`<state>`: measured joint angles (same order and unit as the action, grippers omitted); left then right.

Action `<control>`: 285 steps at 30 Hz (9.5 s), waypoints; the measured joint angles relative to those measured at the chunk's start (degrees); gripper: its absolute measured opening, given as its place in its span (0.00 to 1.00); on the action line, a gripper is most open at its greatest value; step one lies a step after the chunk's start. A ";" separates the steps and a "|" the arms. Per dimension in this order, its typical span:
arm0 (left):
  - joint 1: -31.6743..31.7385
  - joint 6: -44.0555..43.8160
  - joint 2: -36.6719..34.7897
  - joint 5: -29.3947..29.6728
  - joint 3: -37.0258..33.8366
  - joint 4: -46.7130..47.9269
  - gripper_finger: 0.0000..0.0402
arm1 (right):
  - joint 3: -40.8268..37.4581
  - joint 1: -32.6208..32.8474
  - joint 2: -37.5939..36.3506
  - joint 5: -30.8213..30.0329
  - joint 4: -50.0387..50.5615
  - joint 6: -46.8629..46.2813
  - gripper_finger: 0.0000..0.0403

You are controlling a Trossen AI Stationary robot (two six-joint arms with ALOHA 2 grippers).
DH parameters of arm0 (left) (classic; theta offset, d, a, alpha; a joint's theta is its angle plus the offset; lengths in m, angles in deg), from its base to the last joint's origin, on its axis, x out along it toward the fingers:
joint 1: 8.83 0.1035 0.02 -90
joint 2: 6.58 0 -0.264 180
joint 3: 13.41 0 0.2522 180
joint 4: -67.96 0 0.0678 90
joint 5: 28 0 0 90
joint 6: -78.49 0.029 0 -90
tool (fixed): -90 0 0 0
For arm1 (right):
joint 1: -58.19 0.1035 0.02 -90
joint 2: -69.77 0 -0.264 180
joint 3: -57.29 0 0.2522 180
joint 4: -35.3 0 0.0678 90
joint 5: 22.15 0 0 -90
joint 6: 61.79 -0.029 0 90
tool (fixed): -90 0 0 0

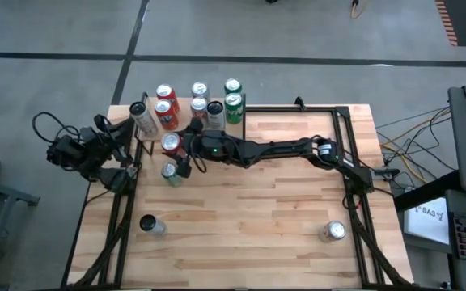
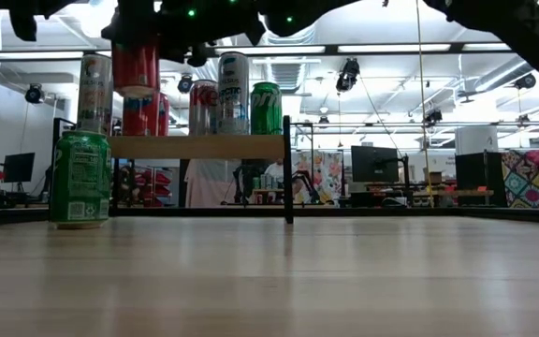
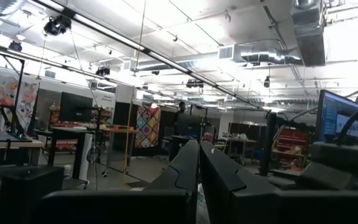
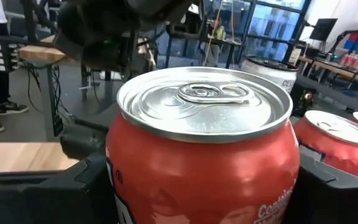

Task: Place canned beverage on shelf
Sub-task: Put the red soda can aligned with the other red soda cans on the shelf

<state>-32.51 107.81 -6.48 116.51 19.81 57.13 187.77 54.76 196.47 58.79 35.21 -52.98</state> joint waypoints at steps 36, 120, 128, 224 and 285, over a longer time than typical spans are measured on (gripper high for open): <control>0.00 0.17 -0.09 -0.05 -0.11 1.12 0.00 | 1.08 -3.63 3.82 -1.29 -6.45 -5.29 0.71; -0.01 -1.07 0.02 -0.03 -0.04 8.43 0.00 | 1.80 -0.42 -9.58 -5.82 -0.65 -2.66 0.73; -0.02 -0.10 0.02 -0.02 -0.04 8.69 0.00 | 1.34 -0.44 -7.05 -5.54 -2.34 -4.45 0.73; 0.09 -0.98 18.09 -29.55 -1.81 0.15 0.76 | 8.47 9.61 -4.36 -26.24 32.53 12.32 0.73; 3.98 -10.89 51.98 -14.48 5.77 -13.95 0.68 | 8.38 10.45 -5.49 -23.59 38.23 8.67 0.78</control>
<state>-28.53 96.92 45.50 102.03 25.58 43.18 196.15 65.21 190.98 35.20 73.44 -44.31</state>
